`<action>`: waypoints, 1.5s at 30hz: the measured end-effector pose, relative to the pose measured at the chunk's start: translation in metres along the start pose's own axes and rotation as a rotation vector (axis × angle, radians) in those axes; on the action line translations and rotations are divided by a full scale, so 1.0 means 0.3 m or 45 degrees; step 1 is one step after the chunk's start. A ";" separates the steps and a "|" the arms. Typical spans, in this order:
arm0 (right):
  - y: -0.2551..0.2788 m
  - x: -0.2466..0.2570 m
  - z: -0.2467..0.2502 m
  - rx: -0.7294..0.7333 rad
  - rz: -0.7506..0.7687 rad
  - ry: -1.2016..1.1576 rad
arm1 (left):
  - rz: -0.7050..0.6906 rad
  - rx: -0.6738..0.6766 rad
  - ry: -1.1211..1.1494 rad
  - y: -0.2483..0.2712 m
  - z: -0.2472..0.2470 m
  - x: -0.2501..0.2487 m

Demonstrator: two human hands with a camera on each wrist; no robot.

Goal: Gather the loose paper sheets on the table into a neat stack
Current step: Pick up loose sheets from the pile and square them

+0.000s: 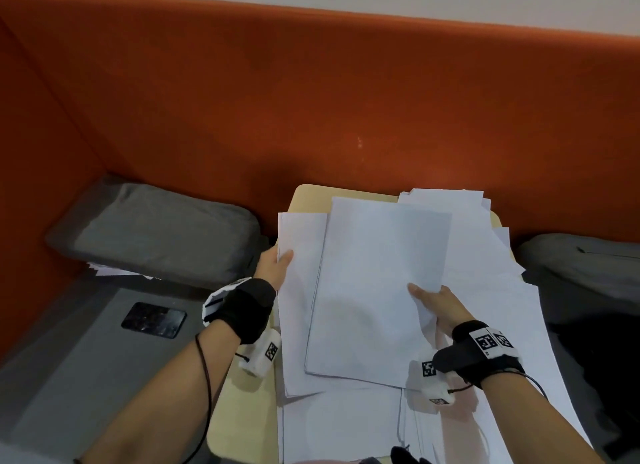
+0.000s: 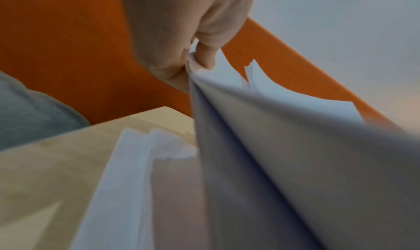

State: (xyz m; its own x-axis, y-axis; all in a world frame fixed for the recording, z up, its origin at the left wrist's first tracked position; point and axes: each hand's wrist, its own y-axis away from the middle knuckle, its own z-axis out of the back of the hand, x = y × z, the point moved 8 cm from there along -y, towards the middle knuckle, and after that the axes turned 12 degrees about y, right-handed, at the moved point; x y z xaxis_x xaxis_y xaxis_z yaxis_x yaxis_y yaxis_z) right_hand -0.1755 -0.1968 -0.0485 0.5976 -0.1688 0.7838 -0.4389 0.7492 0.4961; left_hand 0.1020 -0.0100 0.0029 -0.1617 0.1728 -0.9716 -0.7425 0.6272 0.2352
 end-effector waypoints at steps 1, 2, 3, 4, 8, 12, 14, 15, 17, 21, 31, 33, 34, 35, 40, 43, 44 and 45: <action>-0.003 0.009 0.005 -0.008 0.017 -0.029 | 0.001 0.012 0.023 -0.007 -0.008 -0.015; -0.005 0.015 0.012 -0.028 0.021 -0.053 | 0.005 0.029 0.043 -0.015 -0.018 -0.025; -0.004 0.025 0.018 -0.050 0.030 -0.073 | 0.002 0.050 0.055 -0.020 -0.030 -0.035; -0.003 0.036 0.022 -0.079 0.041 -0.085 | -0.006 0.067 0.067 -0.023 -0.041 -0.042; 0.000 0.090 -0.010 -0.087 0.100 -0.131 | -0.111 0.116 0.195 0.019 -0.106 -0.101; 0.017 0.160 -0.075 -0.057 0.177 -0.169 | -0.263 0.215 0.243 0.091 -0.179 -0.132; 0.025 0.191 -0.080 -0.068 0.233 -0.258 | -0.303 0.216 0.316 0.101 -0.177 -0.160; 0.025 0.204 -0.073 -0.061 0.267 -0.316 | -0.334 0.241 0.365 0.109 -0.179 -0.194; 0.037 0.231 -0.054 -0.026 0.291 -0.388 | -0.412 0.278 0.438 0.114 -0.169 -0.265; 0.092 0.370 -0.022 0.040 0.441 -0.310 | -0.602 0.241 0.525 0.124 -0.121 -0.425; 0.232 0.617 0.003 -0.073 0.817 -0.131 | -0.780 0.056 0.514 0.118 -0.004 -0.498; 0.235 0.612 -0.002 -0.075 0.810 -0.159 | -0.772 0.082 0.482 0.124 -0.010 -0.489; 0.235 0.609 -0.002 -0.078 0.803 -0.174 | -0.768 0.091 0.454 0.125 -0.016 -0.487; 0.239 0.610 -0.002 -0.079 0.800 -0.172 | -0.766 0.093 0.440 0.127 -0.021 -0.486; 0.277 0.655 0.019 -0.099 0.848 -0.205 | -0.844 0.059 0.427 0.139 -0.030 -0.539; 0.310 0.690 0.037 -0.057 0.886 -0.316 | -0.892 0.040 0.422 0.145 -0.025 -0.564; 0.310 0.689 0.039 -0.058 0.872 -0.336 | -0.879 0.041 0.414 0.141 -0.025 -0.556; 0.305 0.682 0.038 -0.063 0.850 -0.329 | -0.842 0.049 0.408 0.134 -0.027 -0.537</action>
State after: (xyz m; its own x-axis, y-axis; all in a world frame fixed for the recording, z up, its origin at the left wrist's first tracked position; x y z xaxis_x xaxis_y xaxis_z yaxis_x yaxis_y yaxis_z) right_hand -0.1012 -0.1701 0.1614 0.0314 0.1936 0.9806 -0.6210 0.7725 -0.1327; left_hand 0.0930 -0.0189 0.1688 0.1255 -0.4778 -0.8695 -0.7284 0.5506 -0.4077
